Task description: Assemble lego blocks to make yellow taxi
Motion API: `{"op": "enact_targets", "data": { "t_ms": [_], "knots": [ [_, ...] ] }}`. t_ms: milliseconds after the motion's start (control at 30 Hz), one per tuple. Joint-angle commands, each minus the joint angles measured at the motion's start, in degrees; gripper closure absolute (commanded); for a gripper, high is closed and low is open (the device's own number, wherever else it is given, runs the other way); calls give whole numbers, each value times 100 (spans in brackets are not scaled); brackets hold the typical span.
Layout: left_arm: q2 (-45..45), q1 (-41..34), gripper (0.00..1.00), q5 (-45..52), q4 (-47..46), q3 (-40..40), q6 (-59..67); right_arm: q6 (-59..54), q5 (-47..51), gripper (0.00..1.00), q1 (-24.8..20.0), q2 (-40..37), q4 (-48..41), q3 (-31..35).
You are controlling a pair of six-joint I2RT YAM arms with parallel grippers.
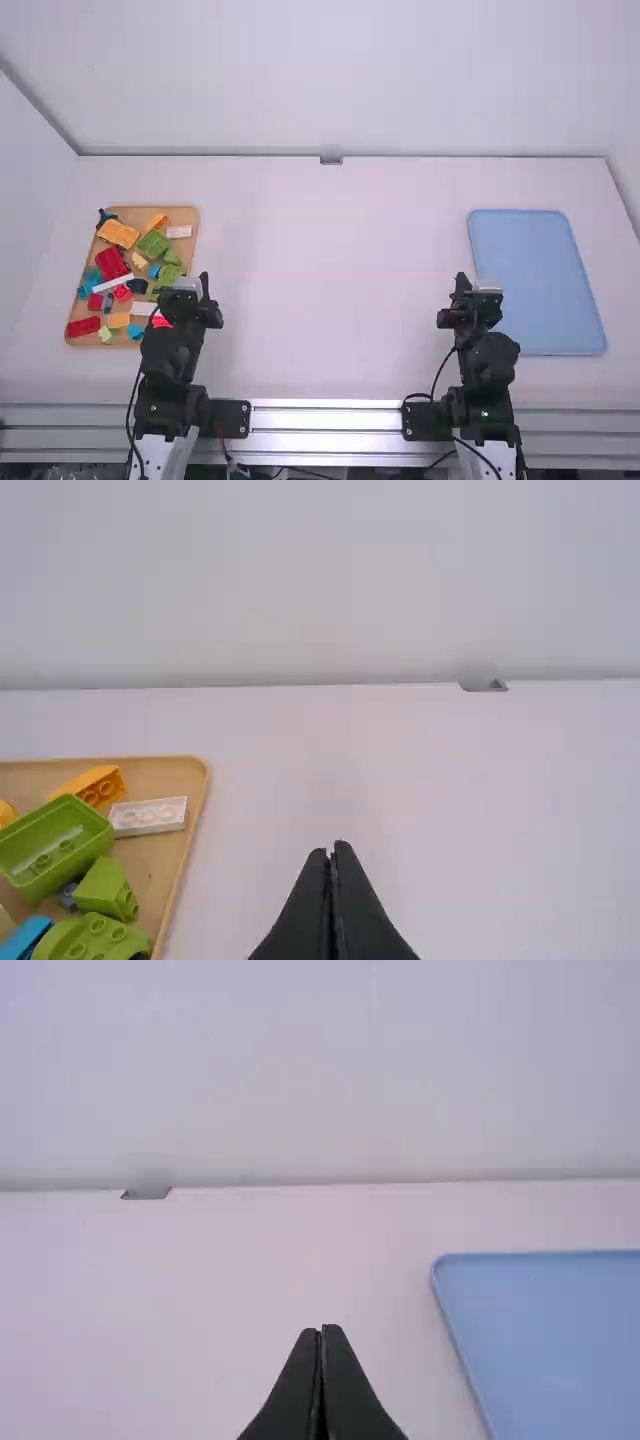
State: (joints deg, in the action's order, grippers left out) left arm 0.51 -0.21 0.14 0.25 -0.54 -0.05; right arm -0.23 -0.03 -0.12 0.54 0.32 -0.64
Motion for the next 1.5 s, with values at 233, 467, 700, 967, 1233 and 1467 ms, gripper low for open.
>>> {"op": "enact_targets", "data": {
  "t_ms": [233,467,700,967,1233,1467],
  "knots": [
    [125,-7,97,-23,3,-99,-2,-49,-137,97,7,183,46,-134],
    [555,-20,91,-56,-67,-427,-5,-230,-471,91,68,820,-60,-671],
    [1238,-36,83,-95,-143,-866,-10,-706,-899,83,241,1830,-361,-1571],
    [2347,-64,69,-422,-239,-1556,-309,-1361,-1283,69,651,3404,-737,-2887],
    [3537,-97,53,-1382,-557,-2391,-1247,-2194,-1957,53,1241,5209,-1301,-4419],
    [4599,14,39,-1572,-874,-3324,-1211,-3256,-3085,39,1753,6770,-1995,-5744]
  ]
}}
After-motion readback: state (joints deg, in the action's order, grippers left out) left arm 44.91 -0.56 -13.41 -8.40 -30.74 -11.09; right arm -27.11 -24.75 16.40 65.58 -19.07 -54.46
